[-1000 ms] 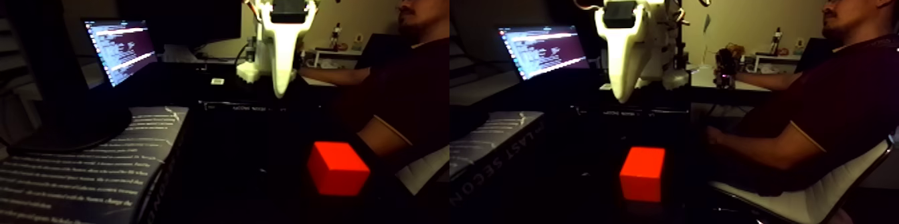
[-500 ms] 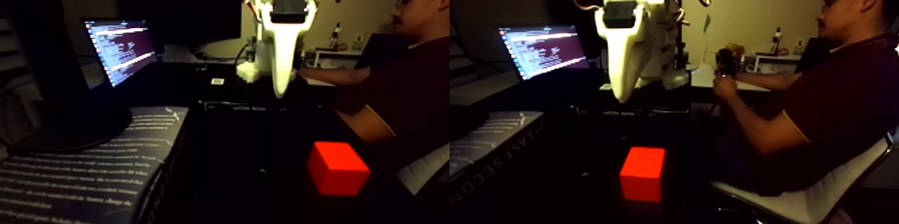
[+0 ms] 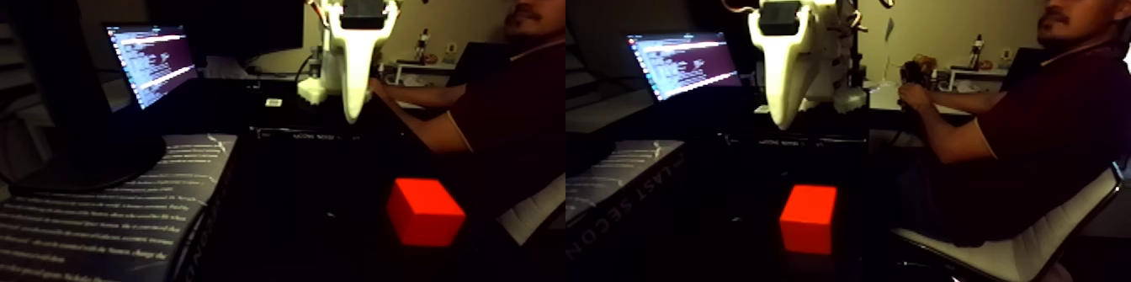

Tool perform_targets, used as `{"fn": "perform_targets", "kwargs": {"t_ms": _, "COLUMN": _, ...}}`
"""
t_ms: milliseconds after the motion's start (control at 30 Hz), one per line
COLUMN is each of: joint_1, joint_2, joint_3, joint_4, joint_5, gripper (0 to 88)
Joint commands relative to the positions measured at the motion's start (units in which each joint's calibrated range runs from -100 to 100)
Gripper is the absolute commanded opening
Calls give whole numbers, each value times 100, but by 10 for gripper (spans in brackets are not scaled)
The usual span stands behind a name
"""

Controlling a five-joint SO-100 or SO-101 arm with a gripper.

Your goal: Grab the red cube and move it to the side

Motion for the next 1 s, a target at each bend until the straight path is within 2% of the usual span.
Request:
{"fn": "perform_targets", "kwargs": {"t_ms": 0, "joint_1": 36, "joint_2": -8, "joint_3": -63, "joint_4": 41, "joint_5": 26, "gripper": 7}}
{"fn": "perform_targets", "kwargs": {"t_ms": 733, "joint_1": -56, "joint_2": 160, "joint_3": -81, "joint_4": -204, "joint_5": 31, "gripper": 15}}
{"fn": "perform_targets", "kwargs": {"t_ms": 967, "joint_1": -48, "joint_2": 1059, "joint_3": -145, "joint_4": -1226, "joint_5": 538, "gripper": 15}}
